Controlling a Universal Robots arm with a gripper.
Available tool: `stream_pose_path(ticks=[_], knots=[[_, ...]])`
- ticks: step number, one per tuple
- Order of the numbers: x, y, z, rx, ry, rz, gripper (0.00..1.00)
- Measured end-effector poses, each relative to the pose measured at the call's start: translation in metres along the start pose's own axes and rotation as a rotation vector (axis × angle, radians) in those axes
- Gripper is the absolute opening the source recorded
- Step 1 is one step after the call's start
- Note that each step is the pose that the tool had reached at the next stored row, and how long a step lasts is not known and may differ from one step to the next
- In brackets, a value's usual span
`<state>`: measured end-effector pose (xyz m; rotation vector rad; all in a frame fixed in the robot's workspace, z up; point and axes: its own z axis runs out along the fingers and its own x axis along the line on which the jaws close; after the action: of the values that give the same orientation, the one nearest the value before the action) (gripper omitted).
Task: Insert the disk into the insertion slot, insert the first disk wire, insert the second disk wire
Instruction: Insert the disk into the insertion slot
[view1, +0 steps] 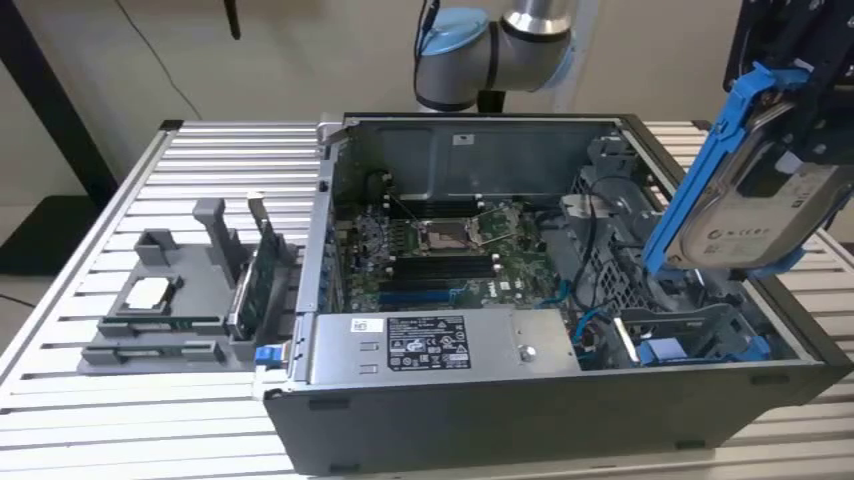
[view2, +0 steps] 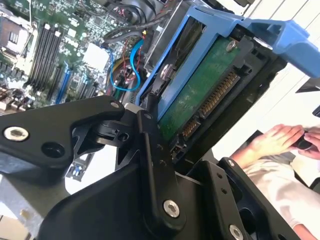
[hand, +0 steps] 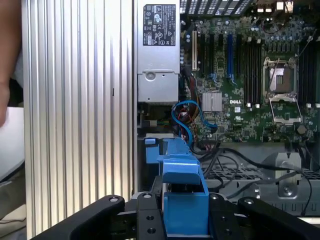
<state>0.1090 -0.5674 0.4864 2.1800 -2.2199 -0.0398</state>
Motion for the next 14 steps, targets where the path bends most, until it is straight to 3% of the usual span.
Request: stream_pose_path(ticks=[14], knots=[[-0.0001,-0.0029,0.0219,-0.0010,0.0001,0.000,0.33]])
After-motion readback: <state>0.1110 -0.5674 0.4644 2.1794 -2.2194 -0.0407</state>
